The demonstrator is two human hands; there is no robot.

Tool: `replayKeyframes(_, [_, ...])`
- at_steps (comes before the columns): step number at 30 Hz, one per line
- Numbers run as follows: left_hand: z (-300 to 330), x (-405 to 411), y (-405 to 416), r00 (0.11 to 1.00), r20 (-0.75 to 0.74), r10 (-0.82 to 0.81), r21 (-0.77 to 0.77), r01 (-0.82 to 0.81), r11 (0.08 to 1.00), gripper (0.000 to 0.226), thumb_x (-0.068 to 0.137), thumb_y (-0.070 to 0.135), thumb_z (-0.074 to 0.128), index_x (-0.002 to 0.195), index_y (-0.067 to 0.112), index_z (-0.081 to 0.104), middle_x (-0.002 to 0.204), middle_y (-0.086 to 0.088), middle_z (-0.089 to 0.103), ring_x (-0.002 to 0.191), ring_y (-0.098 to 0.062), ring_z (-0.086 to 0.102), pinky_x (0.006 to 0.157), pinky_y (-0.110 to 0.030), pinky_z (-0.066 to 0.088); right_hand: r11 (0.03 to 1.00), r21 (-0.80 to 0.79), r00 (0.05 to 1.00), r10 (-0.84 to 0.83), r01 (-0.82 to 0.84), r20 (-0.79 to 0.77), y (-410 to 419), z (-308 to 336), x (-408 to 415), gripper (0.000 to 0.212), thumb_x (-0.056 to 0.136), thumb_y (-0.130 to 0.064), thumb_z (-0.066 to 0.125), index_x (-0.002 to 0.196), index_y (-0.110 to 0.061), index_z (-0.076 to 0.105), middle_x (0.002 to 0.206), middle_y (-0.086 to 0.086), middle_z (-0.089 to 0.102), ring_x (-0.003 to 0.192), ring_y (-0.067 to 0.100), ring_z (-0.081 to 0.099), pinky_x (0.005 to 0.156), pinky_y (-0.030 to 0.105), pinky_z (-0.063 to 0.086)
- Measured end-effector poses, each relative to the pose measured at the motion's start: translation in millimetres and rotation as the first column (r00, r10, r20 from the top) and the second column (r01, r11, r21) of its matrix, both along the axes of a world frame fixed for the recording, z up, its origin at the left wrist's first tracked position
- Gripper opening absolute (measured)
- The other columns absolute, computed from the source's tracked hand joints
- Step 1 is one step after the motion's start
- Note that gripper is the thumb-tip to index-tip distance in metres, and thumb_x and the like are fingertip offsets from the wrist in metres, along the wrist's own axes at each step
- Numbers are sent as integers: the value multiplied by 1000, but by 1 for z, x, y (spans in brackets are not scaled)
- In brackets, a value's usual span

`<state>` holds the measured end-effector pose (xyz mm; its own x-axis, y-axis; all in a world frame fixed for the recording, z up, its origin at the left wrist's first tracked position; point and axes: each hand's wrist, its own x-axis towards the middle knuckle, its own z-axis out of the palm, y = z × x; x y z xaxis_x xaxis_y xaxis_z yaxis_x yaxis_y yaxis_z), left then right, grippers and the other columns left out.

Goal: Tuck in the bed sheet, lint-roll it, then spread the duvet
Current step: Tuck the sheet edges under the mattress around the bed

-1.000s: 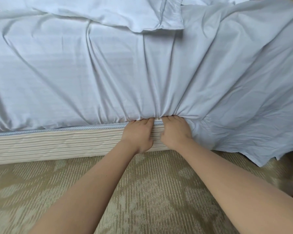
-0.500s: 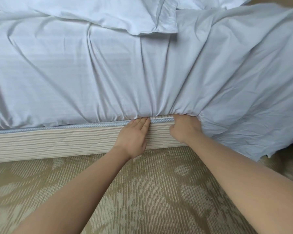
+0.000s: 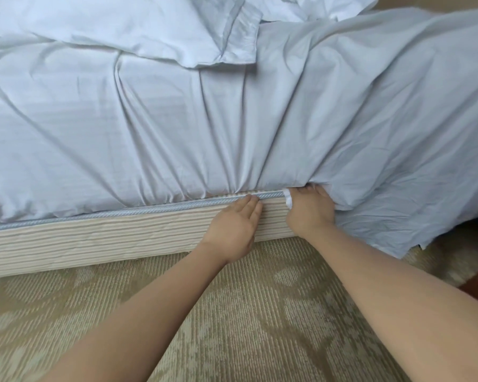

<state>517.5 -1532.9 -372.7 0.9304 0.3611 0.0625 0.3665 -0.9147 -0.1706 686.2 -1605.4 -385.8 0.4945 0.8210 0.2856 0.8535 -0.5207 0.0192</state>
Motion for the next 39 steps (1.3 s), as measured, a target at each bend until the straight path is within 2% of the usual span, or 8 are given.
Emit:
replayKeyframes(5, [5, 17, -4, 1000, 31, 1, 2, -1, 1000, 68, 95, 18, 38, 152, 4, 5, 160, -12, 5, 148, -24, 5, 118, -30, 3, 988, -154, 998, 13, -23, -66, 4, 12, 10, 53, 86, -24, 53, 137, -19, 42, 138, 4, 51, 130, 21, 42, 111, 31, 22])
replayKeyframes(11, [12, 26, -8, 1000, -12, -22, -56, 21, 998, 70, 94, 16, 41, 153, 7, 4, 161, -9, 2, 148, -20, 2, 117, -27, 4, 937, 203, 956, 260, -284, 136, -40, -6, 18, 25, 64, 3, 64, 85, -7, 70, 85, 8, 68, 78, 29, 65, 61, 31, 50])
replayKeyframes(14, [17, 37, -14, 999, -23, -34, -107, 31, 994, 71, 93, 14, 41, 153, 8, 4, 161, -7, 2, 148, -18, 2, 116, -25, 4, 991, 121, 960, 85, -54, -269, -50, -7, 16, 19, 89, -12, 49, 94, -10, 67, 89, 5, 67, 86, 28, 62, 66, 32, 47])
replayKeyframes(19, [25, 53, -22, 996, -75, -47, -109, 38, 993, 71, 92, 13, 42, 153, 9, 6, 161, -6, 5, 148, -17, 7, 118, -26, 7, 841, 195, 498, -99, 504, -861, -30, -14, 15, 20, 89, -26, 57, 103, -12, 59, 98, 4, 63, 84, 22, 58, 68, 29, 45])
replayKeyframes(24, [37, 62, -23, 993, -108, -48, -112, 36, 993, 67, 91, 10, 42, 153, 9, 14, 160, -6, 14, 146, -18, 15, 115, -25, 11, 490, -74, -306, 413, 869, -858, 0, -14, 31, 20, 93, -11, 52, 111, -8, 47, 94, 6, 56, 84, 17, 59, 72, 26, 57])
replayKeyframes(28, [42, 70, -27, 993, -111, -29, -115, 16, 993, 66, 91, 11, 42, 152, 9, 17, 158, -7, 20, 144, -19, 19, 114, -27, 16, 332, -261, -422, 681, 906, -599, 0, -2, 60, 7, 95, -7, 46, 98, -9, 52, 76, 4, 52, 60, 11, 50, 33, 14, 42])
replayKeyframes(34, [36, 81, -35, 993, -114, -8, -136, -8, 991, 66, 91, 12, 42, 152, 9, 16, 159, -6, 16, 146, -18, 16, 115, -28, 17, 567, -298, -622, 546, 768, -562, -6, -1, 47, 31, 97, -34, 33, 92, -8, 50, 85, 5, 49, 65, 12, 47, 52, 21, 39])
replayKeyframes(39, [39, 88, -38, 993, -120, 16, -197, -39, 980, 66, 89, 9, 43, 151, 11, 21, 158, -5, 21, 144, -18, 20, 113, -28, 22, 564, -169, -525, 561, 808, -640, 0, 4, 56, 31, 93, -5, 22, 69, -16, 39, 46, -3, 37, 28, 4, 31, 31, 9, 21])
